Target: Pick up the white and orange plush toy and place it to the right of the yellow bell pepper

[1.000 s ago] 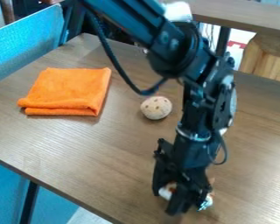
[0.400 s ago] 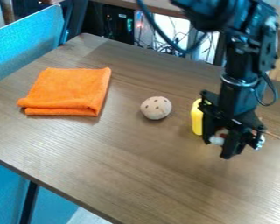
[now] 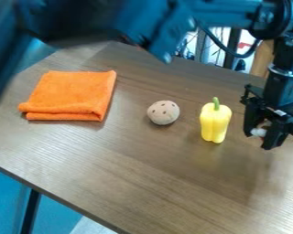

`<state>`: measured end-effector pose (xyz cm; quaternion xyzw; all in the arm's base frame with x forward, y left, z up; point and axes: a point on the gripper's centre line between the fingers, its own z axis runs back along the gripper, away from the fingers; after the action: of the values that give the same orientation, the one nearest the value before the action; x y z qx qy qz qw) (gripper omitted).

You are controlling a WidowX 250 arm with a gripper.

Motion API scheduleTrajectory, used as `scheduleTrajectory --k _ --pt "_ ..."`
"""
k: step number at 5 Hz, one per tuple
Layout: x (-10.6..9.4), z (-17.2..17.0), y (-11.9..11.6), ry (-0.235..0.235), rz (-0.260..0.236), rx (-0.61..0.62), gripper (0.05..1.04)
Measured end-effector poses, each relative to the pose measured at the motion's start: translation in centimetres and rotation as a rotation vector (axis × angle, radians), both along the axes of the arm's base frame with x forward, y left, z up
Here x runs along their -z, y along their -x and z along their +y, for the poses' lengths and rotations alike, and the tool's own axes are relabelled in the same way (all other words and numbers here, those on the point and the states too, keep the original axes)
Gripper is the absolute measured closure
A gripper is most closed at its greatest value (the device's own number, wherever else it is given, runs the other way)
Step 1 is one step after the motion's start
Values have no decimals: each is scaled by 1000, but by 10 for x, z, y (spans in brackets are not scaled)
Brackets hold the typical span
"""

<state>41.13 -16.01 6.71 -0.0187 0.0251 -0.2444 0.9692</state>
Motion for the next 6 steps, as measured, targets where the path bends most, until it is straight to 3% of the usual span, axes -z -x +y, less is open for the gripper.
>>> scheduleTrajectory --k 2,3,4,5,6 --pt "27 -8 -1 -31 70 -13 484" --pt "39 -8 2 -30 77 -20 396" --pt "39 -11 5 6 60 -28 135" --pt "37 -11 9 23 57 -36 83" --pt "21 -11 18 58 31 -39 83"
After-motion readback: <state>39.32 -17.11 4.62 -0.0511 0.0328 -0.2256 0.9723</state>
